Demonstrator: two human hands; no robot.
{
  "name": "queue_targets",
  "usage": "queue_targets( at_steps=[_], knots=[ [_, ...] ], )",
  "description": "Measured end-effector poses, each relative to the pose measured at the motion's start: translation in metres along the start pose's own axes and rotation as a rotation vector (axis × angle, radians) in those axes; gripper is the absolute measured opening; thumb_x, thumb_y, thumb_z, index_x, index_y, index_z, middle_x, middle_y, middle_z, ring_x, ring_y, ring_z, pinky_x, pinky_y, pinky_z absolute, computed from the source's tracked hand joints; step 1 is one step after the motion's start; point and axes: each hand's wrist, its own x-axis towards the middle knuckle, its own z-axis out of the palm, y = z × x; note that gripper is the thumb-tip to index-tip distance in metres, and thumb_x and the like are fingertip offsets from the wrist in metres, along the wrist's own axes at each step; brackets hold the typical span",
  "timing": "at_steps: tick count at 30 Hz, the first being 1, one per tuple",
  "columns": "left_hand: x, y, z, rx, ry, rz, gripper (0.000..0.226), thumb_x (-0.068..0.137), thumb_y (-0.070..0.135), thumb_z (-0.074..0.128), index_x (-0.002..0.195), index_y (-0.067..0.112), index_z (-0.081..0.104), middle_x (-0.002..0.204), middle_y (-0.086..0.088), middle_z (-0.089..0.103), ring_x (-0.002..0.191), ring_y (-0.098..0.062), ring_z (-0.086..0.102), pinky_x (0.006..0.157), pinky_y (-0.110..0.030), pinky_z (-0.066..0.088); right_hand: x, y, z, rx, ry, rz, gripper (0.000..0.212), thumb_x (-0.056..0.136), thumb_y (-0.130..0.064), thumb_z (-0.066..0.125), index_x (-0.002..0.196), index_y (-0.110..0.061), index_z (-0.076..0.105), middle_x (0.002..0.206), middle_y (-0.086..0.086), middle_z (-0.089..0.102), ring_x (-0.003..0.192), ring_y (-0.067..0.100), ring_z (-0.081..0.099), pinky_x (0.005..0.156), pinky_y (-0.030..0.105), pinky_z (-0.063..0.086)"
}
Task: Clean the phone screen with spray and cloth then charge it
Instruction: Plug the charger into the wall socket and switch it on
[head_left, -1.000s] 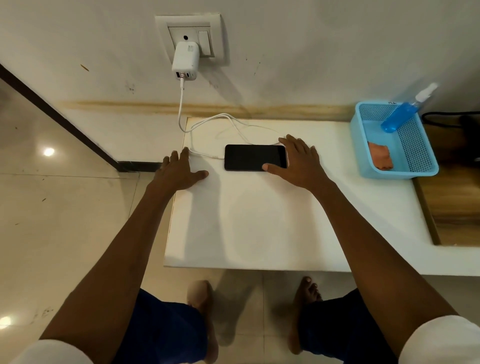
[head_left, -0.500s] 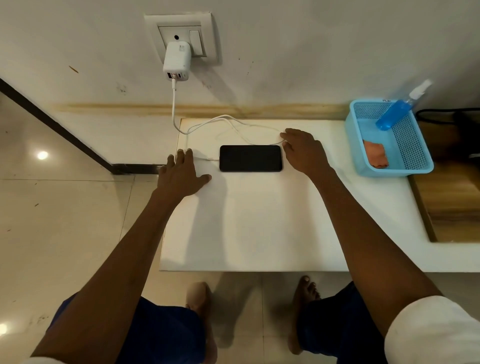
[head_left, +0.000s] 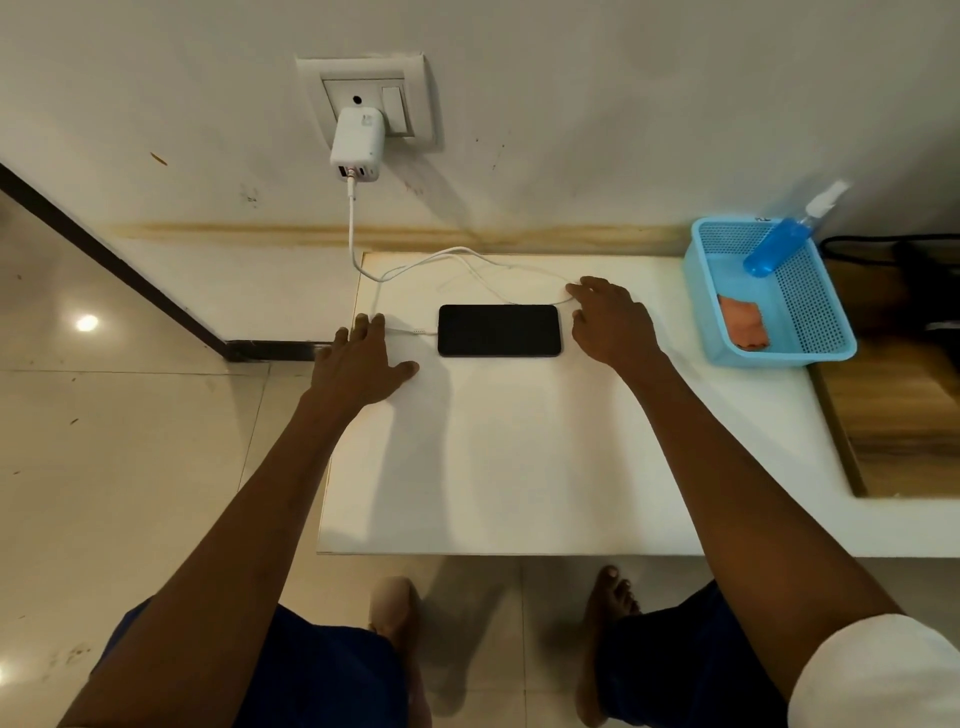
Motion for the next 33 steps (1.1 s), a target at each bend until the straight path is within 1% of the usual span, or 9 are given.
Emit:
queue_targets(
  at_steps=[5, 8, 12, 15, 19, 23, 26, 31, 33],
  knots=[
    [0.002, -0.001, -0.001, -0.028, 0.000, 0.007, 0.087, 0.093, 0.059, 0.051, 0.156, 0.012, 0.014, 0.164, -0.011, 0.016, 0.147, -0.037, 0.025, 0.115, -0.056, 0.029, -0.003, -0.005, -0.002, -0.025, -0.004, -0.013, 0.050, 0.095, -0.017, 0.048, 0.144, -0.026, 0.044, 0.154, 0.000, 0.036, 0.135, 0.027, 0.039, 0.100, 0.045, 0.044],
    [0.003, -0.002, -0.001, -0.035, 0.003, 0.002, 0.087, 0.094, 0.060, 0.050, 0.156, 0.013, 0.014, 0.165, -0.010, 0.014, 0.148, -0.036, 0.023, 0.115, -0.055, 0.027, -0.003, -0.006, -0.001, -0.042, 0.001, -0.031, 0.051, 0.094, -0.016, 0.048, 0.143, -0.029, 0.046, 0.153, 0.000, 0.036, 0.132, 0.028, 0.042, 0.097, 0.044, 0.046],
    [0.004, -0.002, 0.000, -0.038, 0.013, 0.004, 0.087, 0.094, 0.060, 0.050, 0.157, 0.013, 0.014, 0.165, -0.011, 0.013, 0.148, -0.036, 0.022, 0.116, -0.055, 0.027, -0.003, -0.009, -0.001, -0.037, 0.025, -0.072, 0.051, 0.093, -0.014, 0.048, 0.142, -0.029, 0.048, 0.154, 0.001, 0.036, 0.132, 0.029, 0.043, 0.094, 0.043, 0.046],
    [0.004, -0.002, -0.001, -0.049, 0.015, 0.002, 0.087, 0.094, 0.060, 0.050, 0.157, 0.013, 0.013, 0.165, -0.010, 0.011, 0.149, -0.035, 0.020, 0.116, -0.054, 0.025, 0.000, -0.016, -0.001, -0.008, 0.063, -0.130, 0.042, 0.098, -0.019, 0.045, 0.138, -0.028, 0.053, 0.152, -0.001, 0.041, 0.133, 0.028, 0.042, 0.095, 0.043, 0.046],
    [0.003, -0.003, 0.000, -0.058, 0.002, -0.004, 0.087, 0.094, 0.060, 0.049, 0.157, 0.013, 0.012, 0.166, -0.009, 0.010, 0.150, -0.034, 0.018, 0.118, -0.053, 0.024, -0.002, -0.019, 0.002, 0.030, 0.042, -0.159, 0.036, 0.102, -0.029, 0.040, 0.134, -0.029, 0.057, 0.148, -0.006, 0.047, 0.134, 0.024, 0.043, 0.098, 0.042, 0.044],
    [0.003, -0.004, -0.001, -0.052, 0.002, -0.001, 0.086, 0.095, 0.059, 0.048, 0.157, 0.011, 0.013, 0.165, -0.009, 0.013, 0.149, -0.034, 0.021, 0.118, -0.052, 0.025, -0.003, -0.017, 0.002, 0.056, 0.052, -0.101, 0.035, 0.102, -0.032, 0.040, 0.132, -0.029, 0.059, 0.145, -0.007, 0.050, 0.132, 0.023, 0.044, 0.102, 0.042, 0.042],
    [0.003, -0.005, -0.002, -0.036, 0.008, 0.001, 0.085, 0.095, 0.061, 0.046, 0.156, 0.010, 0.016, 0.164, -0.009, 0.019, 0.147, -0.032, 0.026, 0.116, -0.051, 0.029, -0.003, -0.016, 0.000, 0.045, 0.065, -0.094, 0.035, 0.102, -0.033, 0.041, 0.131, -0.027, 0.059, 0.145, -0.009, 0.051, 0.133, 0.022, 0.043, 0.101, 0.041, 0.042],
    [0.001, -0.002, -0.007, -0.083, 0.040, -0.007, 0.083, 0.095, 0.059, 0.048, 0.156, 0.010, 0.018, 0.163, -0.010, 0.020, 0.148, -0.032, 0.026, 0.117, -0.051, 0.029, -0.002, -0.027, -0.002, 0.149, 0.140, -0.153, 0.034, 0.100, -0.034, 0.048, 0.131, -0.024, 0.060, 0.141, -0.004, 0.055, 0.133, 0.022, 0.044, 0.102, 0.042, 0.041],
    [0.000, -0.003, -0.012, -0.184, 0.110, 0.001, 0.078, 0.095, 0.055, 0.052, 0.154, 0.010, 0.026, 0.160, -0.012, 0.029, 0.144, -0.030, 0.033, 0.115, -0.049, 0.033, -0.001, -0.032, -0.003, 0.197, 0.143, -0.210, 0.037, 0.098, -0.041, 0.051, 0.131, -0.027, 0.059, 0.136, -0.005, 0.057, 0.128, 0.022, 0.048, 0.099, 0.039, 0.043]
  ],
)
